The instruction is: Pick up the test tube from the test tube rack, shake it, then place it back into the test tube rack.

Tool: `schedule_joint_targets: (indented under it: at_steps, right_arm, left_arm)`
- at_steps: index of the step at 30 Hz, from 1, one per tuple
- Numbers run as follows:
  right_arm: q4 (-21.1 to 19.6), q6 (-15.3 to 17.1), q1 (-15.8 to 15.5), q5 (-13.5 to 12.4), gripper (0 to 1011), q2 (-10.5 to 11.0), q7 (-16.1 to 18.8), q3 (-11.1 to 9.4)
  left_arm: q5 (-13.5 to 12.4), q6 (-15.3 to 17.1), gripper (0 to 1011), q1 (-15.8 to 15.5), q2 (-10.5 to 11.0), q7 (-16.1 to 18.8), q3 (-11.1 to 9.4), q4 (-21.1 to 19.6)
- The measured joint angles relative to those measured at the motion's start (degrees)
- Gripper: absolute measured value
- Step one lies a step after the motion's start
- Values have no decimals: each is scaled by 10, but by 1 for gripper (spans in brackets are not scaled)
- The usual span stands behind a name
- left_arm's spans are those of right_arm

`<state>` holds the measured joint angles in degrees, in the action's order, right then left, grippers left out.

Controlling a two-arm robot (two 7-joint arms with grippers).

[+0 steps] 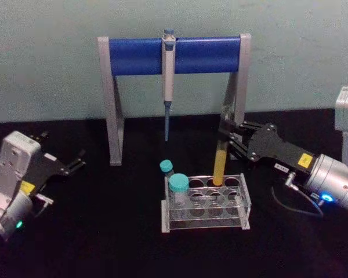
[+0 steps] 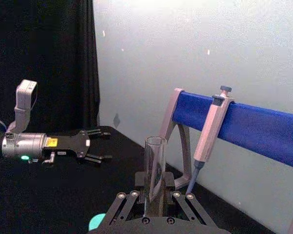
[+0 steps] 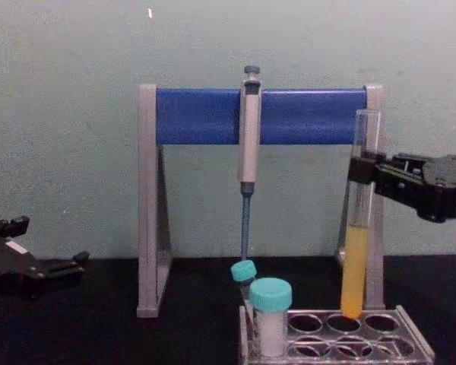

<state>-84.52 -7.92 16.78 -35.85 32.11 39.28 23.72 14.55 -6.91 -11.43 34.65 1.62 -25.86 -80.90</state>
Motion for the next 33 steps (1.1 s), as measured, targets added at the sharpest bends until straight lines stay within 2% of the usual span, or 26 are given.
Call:
schedule_joint_targets:
  at_steps: [33]
  right_arm:
    - [41,6,19,20,229,-19,3,13]
  left_arm:
    - [0,0,1001,0,0,0,0,0]
